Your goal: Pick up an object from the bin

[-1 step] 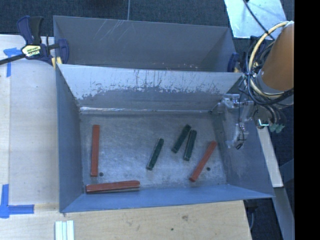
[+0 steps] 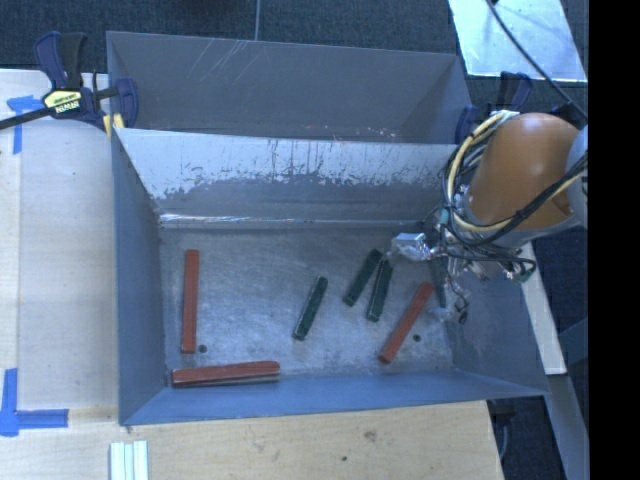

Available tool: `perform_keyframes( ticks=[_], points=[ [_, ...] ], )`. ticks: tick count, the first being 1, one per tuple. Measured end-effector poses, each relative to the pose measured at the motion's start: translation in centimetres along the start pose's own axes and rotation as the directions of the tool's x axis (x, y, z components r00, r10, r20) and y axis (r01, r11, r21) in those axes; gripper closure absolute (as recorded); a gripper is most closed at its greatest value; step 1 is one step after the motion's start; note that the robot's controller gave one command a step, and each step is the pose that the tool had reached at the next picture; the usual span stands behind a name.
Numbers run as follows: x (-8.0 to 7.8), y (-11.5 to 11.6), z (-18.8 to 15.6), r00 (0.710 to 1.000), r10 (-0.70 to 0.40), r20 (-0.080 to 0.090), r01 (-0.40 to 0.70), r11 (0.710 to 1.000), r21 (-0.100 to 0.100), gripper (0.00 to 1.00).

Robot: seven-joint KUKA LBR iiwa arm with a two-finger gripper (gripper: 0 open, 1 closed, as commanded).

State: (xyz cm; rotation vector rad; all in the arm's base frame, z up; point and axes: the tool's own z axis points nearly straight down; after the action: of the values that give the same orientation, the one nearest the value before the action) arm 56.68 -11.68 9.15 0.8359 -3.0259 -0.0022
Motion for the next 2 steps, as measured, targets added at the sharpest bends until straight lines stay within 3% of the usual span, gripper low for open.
perform_keyframes(
  ticks=[1, 2],
  points=[
    [2.25, 1.18, 1.85, 0.94, -0.342, 0.008, 0.342, 0.94, 0.013, 0.0],
    [2.29, 1.35, 2.01, 0.939, -0.345, 0.008, 0.345, 0.939, 0.01, 1.0]
  ],
)
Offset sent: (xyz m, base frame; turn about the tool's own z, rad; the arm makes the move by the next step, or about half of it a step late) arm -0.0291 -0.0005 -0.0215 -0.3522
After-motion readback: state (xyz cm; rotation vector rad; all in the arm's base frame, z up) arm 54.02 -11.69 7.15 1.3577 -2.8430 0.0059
